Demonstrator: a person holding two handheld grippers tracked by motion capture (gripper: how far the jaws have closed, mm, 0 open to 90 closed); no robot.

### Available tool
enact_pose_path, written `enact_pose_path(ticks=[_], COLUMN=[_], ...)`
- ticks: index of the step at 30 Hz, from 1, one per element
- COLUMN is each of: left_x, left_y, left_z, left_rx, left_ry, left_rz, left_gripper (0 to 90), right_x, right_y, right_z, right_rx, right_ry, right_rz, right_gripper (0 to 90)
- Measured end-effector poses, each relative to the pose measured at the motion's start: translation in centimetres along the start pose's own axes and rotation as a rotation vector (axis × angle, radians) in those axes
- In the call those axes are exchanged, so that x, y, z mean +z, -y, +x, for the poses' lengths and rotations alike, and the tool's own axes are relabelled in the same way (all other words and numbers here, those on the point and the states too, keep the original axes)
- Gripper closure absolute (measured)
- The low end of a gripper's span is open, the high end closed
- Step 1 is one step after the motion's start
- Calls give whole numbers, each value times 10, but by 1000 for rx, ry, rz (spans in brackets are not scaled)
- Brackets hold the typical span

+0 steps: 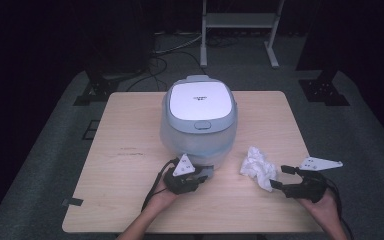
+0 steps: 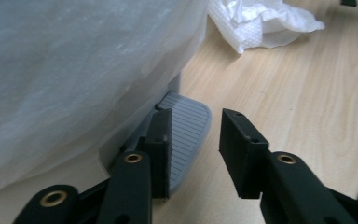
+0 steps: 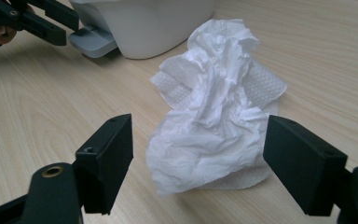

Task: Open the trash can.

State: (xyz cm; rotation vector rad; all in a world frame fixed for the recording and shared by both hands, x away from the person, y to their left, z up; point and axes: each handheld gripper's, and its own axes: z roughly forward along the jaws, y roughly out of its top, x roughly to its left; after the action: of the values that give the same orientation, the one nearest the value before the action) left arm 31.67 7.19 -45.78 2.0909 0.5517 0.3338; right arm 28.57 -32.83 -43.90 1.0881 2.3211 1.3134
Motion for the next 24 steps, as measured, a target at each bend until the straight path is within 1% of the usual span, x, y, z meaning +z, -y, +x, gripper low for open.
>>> enact_pose_path(ticks=[1,2,4,5,6,8,9,18,19,21,24], left_x=[0,2,4,5,7,7,9,12,13,13,13], left_y=[0,0,0,0,-1,-1,-1,2,4,5,6], left_z=[0,0,-1,-1,-1,0,0,2,2,2,1], left_rx=[0,-1,8,5,6,6,8,-16,-19,-20,-12], left_ry=[0,-2,-16,-17,-29,-31,-40,-41,-43,-44,-52], left_rz=[0,-1,5,3,1,2,6,-8,-19,-21,-22], left_gripper=[673,673,699,741,742,742,758,769,769,769,767], right_x=[0,0,1,2,2,2,2,2,2,3,3], right_y=[0,0,0,0,0,0,0,0,0,0,-1], right_z=[0,0,1,1,1,1,1,2,2,2,3], right_rx=[0,-3,-2,-3,-4,-5,-6,-8,-8,-8,-12], right_ry=[0,1,-1,-3,-4,-4,-4,0,2,1,2], right_rz=[0,3,6,7,7,8,9,14,14,14,20], right_gripper=[231,231,231,231,231,231,231,231,231,231,231])
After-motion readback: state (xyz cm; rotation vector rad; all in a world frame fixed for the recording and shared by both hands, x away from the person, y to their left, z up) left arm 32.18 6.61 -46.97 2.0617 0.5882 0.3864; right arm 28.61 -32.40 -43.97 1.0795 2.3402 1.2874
